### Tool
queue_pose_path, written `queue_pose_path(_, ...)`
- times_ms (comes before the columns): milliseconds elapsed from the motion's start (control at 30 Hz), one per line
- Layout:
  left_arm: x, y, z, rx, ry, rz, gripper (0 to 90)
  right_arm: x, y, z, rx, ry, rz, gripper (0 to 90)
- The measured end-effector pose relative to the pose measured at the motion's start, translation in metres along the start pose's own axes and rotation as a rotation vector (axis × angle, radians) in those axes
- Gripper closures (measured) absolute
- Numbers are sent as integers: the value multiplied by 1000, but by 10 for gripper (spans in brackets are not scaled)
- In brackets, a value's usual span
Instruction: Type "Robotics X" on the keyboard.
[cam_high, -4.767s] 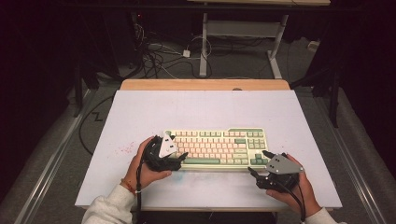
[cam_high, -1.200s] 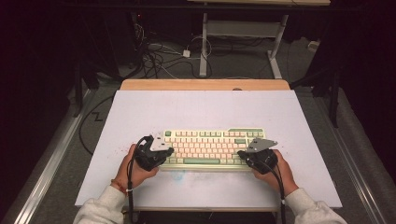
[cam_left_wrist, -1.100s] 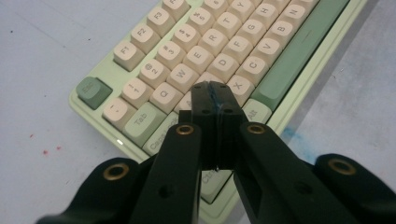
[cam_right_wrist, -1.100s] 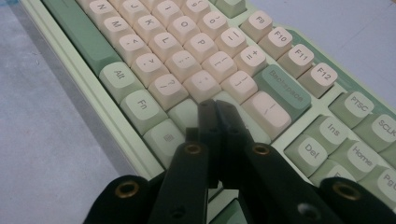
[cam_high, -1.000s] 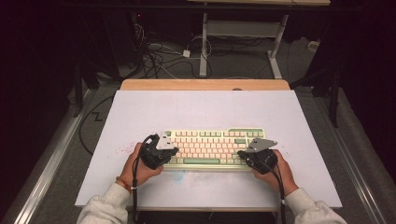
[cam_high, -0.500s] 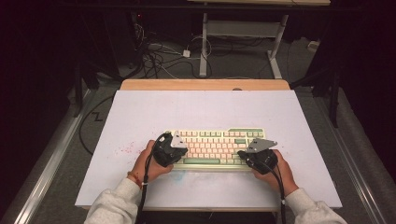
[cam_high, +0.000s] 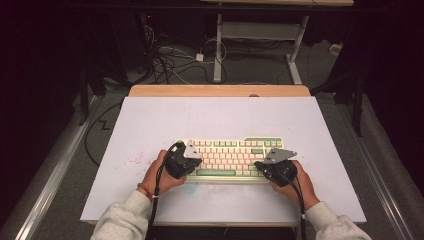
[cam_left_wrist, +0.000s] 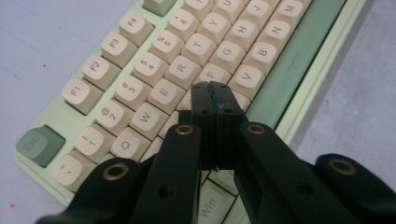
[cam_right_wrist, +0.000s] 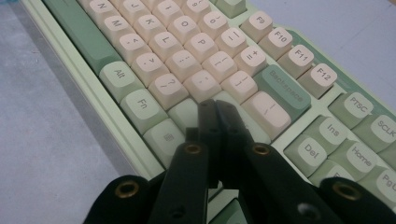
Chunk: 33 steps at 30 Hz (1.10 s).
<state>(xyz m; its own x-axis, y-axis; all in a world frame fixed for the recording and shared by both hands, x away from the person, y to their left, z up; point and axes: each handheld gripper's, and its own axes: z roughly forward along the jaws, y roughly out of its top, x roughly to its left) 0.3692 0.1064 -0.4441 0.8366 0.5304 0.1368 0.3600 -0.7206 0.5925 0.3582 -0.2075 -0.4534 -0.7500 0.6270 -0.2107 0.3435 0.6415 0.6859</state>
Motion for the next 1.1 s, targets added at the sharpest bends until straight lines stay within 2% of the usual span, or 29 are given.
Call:
queue_pose_path(33, -1, -1, 3, 18, 6, 5, 874, 0, 0, 0, -1, 0, -4, 898)
queue_pose_path(167, 0, -1, 3, 16, 5, 4, 874, 0, 0, 0, 1, -1, -7, 898)
queue_pose_path(467, 1, 0, -9, -49, 35, -14, 868, -1, 1, -2, 4, -3, -4, 900)
queue_pose_path(900, 0, -3, -12, -103, 82, -13, 804, -4, 7, -23, -99, -31, 15, 898)
queue_pose_path(1067, 0, -4, -15, -124, 93, -7, 739, -4, 8, -27, -121, -47, 17, 875)
queue_pose_path(1100, 0, -4, -15, -124, 108, -5, 711, -4, 8, -27, -126, -46, 17, 870)
